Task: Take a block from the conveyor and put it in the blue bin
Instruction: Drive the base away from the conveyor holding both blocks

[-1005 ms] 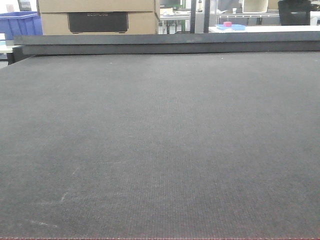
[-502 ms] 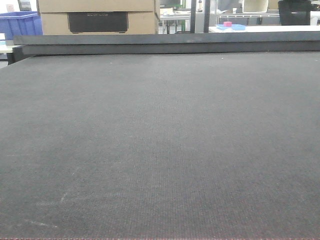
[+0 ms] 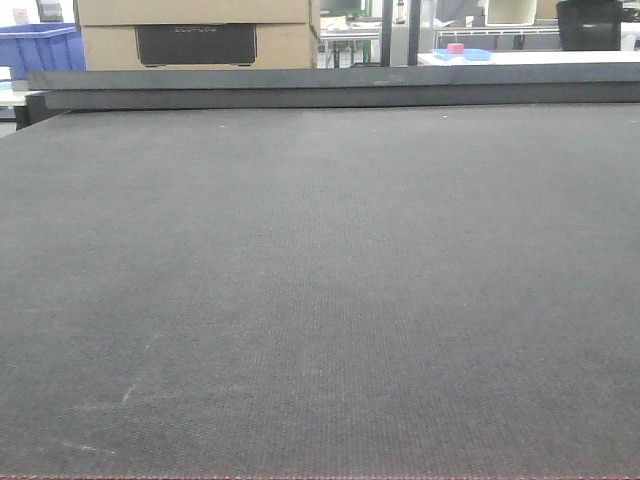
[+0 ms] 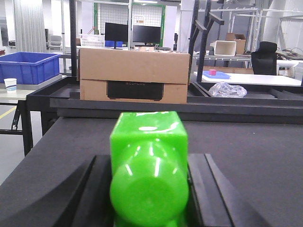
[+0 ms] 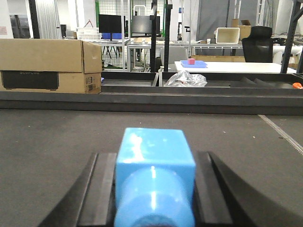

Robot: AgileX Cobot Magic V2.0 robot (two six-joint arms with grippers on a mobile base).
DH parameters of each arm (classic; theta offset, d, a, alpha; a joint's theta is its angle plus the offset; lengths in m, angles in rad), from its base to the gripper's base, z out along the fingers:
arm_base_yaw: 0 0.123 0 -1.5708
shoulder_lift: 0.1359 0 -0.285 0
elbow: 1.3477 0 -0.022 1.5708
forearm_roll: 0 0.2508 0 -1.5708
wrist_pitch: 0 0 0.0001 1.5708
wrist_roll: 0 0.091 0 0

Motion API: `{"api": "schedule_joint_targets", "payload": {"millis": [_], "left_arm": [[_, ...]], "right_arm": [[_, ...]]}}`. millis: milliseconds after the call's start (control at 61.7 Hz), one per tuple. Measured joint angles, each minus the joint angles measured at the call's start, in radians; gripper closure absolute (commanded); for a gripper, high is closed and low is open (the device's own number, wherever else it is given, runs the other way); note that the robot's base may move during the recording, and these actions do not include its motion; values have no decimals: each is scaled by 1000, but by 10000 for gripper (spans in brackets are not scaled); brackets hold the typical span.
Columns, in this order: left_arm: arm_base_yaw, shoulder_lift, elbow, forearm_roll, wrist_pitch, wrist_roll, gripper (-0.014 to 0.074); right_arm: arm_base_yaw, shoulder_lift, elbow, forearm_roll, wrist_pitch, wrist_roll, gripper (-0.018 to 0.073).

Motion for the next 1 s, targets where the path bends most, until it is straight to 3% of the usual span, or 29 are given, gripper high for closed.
{"api": "schedule_joint_targets", "payload": {"millis": [1005], "left_arm": [[0, -3, 0, 0, 1, 0, 707]], "right_arm": [[0, 0, 0, 0, 0, 0, 721]]}}
